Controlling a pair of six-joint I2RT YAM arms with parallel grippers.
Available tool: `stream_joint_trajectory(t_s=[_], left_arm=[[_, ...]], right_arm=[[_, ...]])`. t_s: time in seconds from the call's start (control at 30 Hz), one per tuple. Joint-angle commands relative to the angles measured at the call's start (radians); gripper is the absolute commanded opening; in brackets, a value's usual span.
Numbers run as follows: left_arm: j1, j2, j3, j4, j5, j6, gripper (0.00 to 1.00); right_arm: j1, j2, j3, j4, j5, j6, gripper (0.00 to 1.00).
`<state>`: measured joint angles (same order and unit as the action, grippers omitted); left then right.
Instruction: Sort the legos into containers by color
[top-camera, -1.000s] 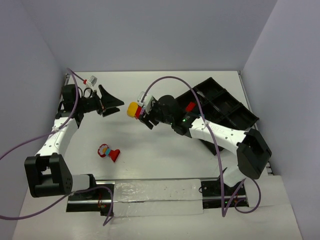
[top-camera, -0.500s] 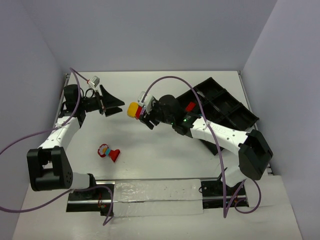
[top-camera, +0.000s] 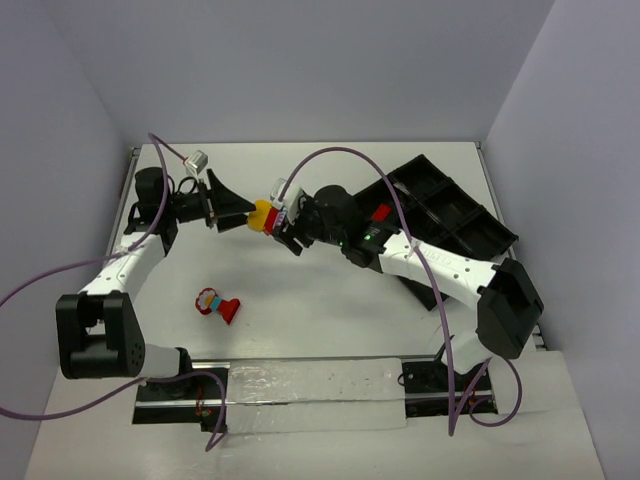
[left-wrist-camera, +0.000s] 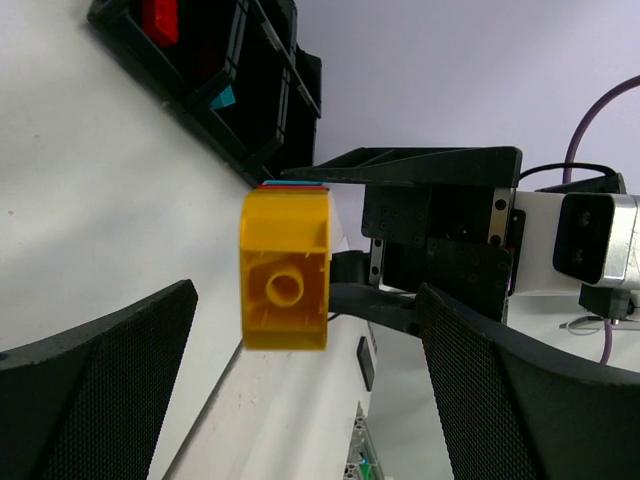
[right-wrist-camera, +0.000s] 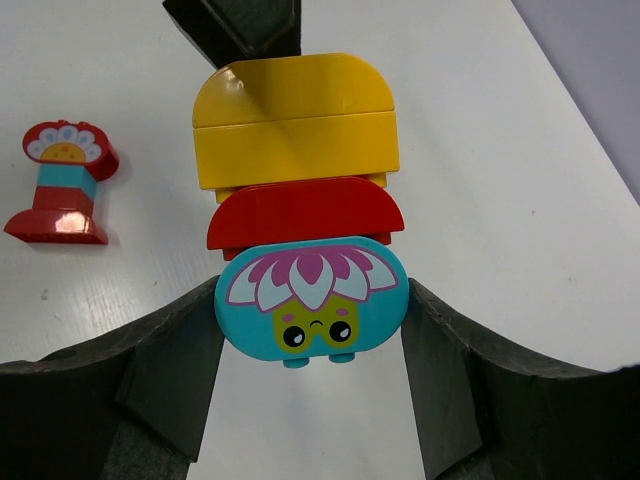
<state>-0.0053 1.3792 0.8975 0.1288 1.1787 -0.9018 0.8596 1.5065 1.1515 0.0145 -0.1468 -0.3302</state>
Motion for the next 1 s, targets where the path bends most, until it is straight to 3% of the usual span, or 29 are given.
stream_joint_trajectory(t_s=[0.0, 0.2, 0.43, 0.6, 0.97], left_arm=[[-0.037, 0.008, 0.004, 0.098, 0.020, -0.035, 0.99], [-0.077, 0.027, 0.021, 0.096, 0.013, -0.034, 0.99], [-0.094, 0.032, 0.012, 0.120, -0.011, -0.040, 0.90], [-0.098, 0.037, 0.002, 0.120, -0.010, -0.039, 0.80], [-0.099, 0.032, 0.006, 0.106, -0.030, -0.026, 0.48]], right_arm=[[0.019, 0.003, 0.053, 0.032, -0.012, -0.001, 0.59], [0.034, 0.008, 0.059, 0.034, -0.010, 0.001, 0.58], [0.038, 0.009, 0.065, 0.039, -0.016, 0.005, 0.59], [0.036, 0.020, 0.071, 0.036, -0.013, 0.003, 0.59], [0.036, 0.031, 0.070, 0.028, -0.016, 0.000, 0.59]])
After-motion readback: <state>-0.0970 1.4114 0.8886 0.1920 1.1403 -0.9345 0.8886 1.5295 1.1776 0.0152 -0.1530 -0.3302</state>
